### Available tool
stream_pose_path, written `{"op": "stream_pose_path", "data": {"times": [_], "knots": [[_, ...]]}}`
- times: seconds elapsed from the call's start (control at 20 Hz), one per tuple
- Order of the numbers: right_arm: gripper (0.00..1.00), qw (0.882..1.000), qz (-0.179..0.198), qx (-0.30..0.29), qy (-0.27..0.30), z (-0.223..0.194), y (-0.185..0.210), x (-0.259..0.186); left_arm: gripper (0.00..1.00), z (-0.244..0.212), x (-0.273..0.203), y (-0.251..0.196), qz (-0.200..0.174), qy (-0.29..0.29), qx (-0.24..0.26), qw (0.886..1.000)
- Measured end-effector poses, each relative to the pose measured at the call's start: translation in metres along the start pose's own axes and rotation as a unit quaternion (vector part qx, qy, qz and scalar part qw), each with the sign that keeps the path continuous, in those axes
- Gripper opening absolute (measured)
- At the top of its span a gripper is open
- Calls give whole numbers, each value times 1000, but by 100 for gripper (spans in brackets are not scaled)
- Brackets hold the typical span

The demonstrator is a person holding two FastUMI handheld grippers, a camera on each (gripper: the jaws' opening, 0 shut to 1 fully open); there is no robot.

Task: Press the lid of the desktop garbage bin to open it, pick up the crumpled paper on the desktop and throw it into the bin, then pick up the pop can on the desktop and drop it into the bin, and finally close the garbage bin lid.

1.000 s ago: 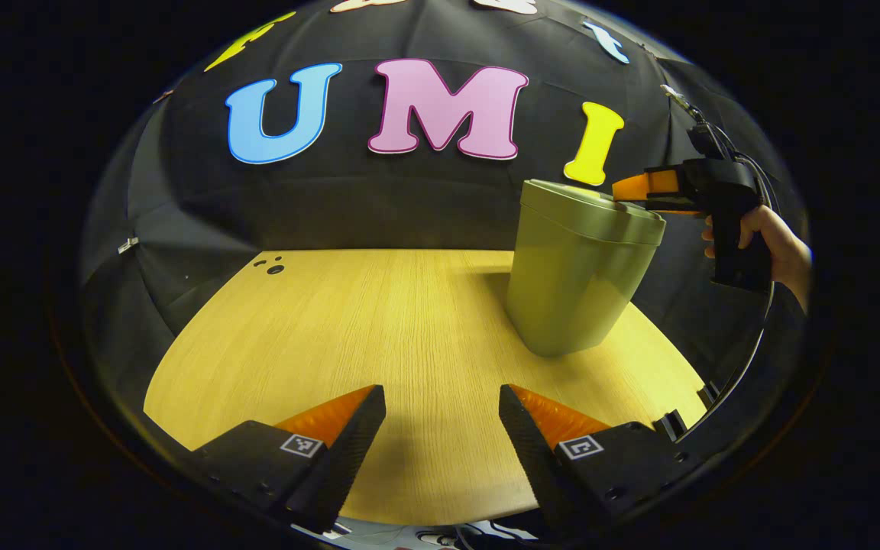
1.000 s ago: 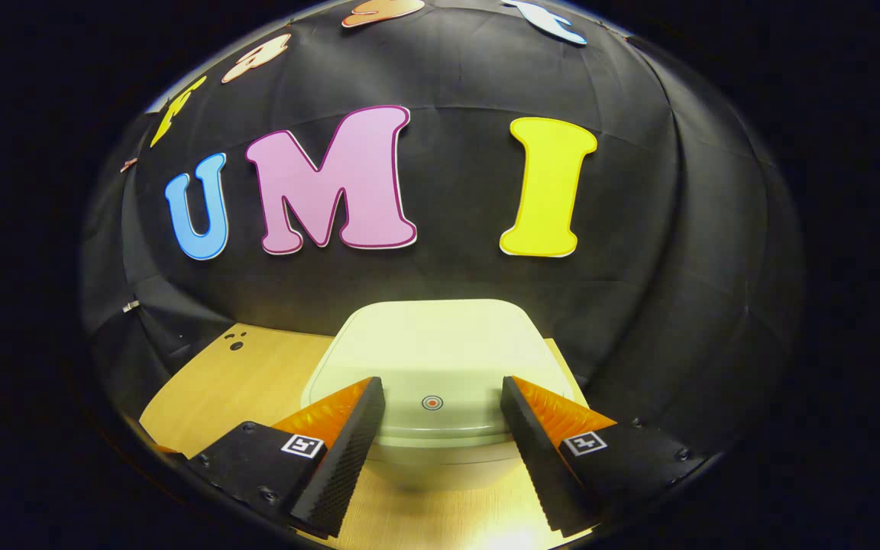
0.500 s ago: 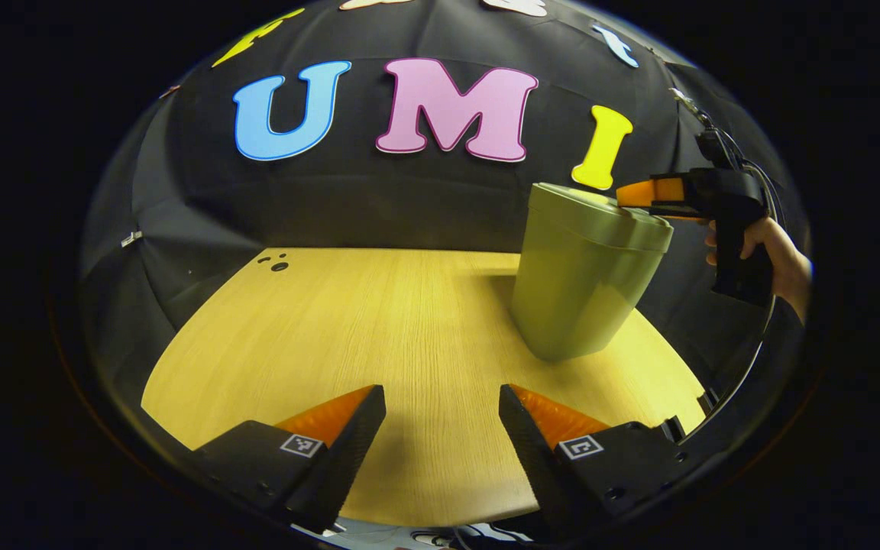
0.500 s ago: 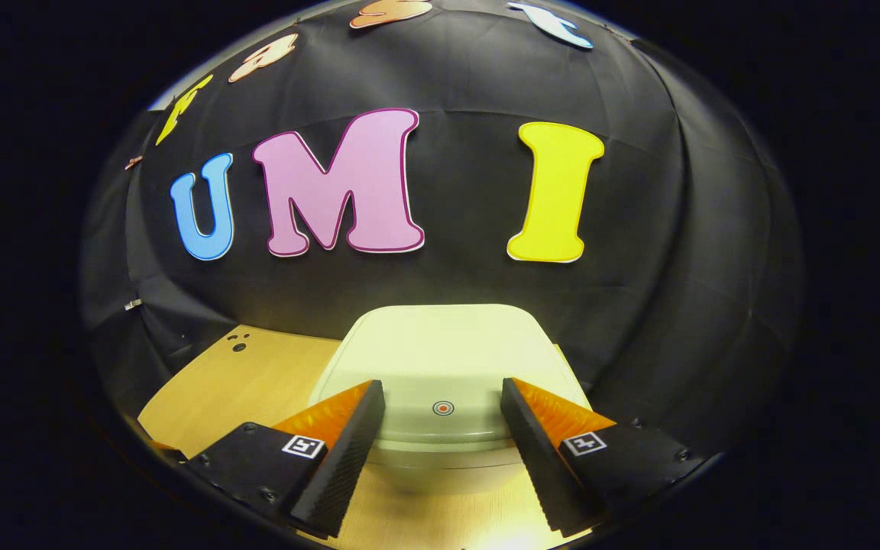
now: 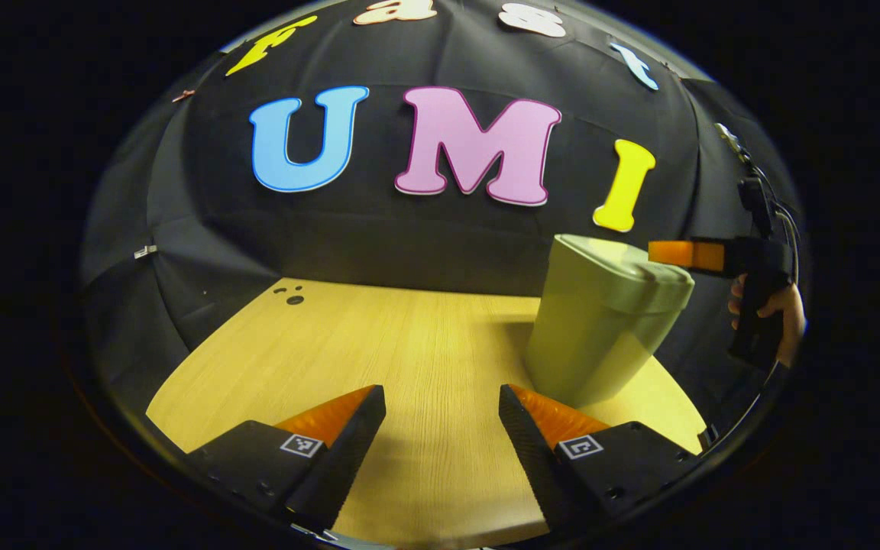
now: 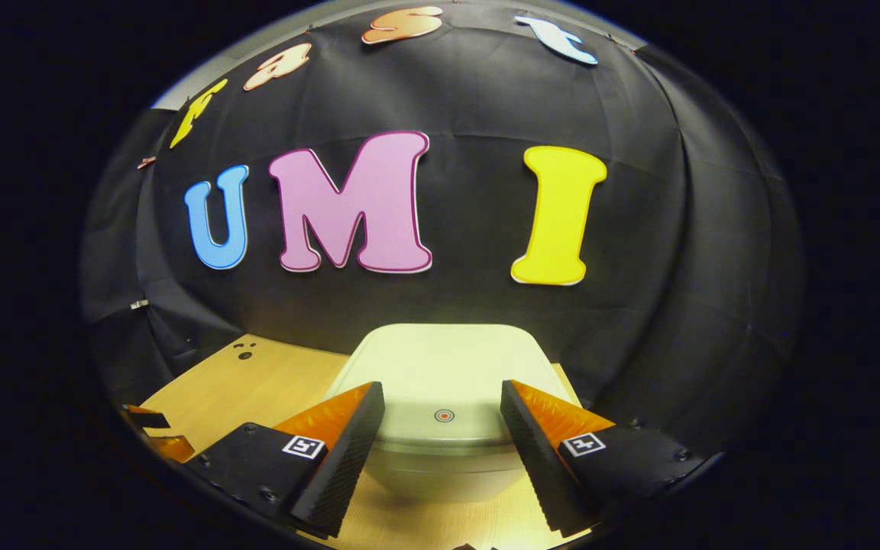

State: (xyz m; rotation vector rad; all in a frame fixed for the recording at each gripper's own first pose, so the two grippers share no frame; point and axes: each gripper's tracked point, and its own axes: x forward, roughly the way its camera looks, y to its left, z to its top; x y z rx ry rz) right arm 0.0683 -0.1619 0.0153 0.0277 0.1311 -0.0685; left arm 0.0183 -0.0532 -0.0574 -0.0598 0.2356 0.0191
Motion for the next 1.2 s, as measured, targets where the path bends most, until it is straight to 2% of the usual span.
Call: {"op": "stream_pose_path", "data": {"times": [0.3,0.4,0.55,0.95,1.2], "knots": [[96,996,73,-7,-59,22,39,-24,96,48,11,-9,33,-57,-6,998],[96,993,85,-22,-75,24,49,-33,96,59,9,-9,37,-73,-8,997],[96,992,79,-31,-89,27,64,-47,96,68,4,3,51,-100,0,994],[96,998,44,-3,-45,-7,126,-95,96,74,-45,57,44,-140,15,989],[96,999,34,8,-39,-20,163,-126,96,35,-80,98,36,-113,-14,993]]}}
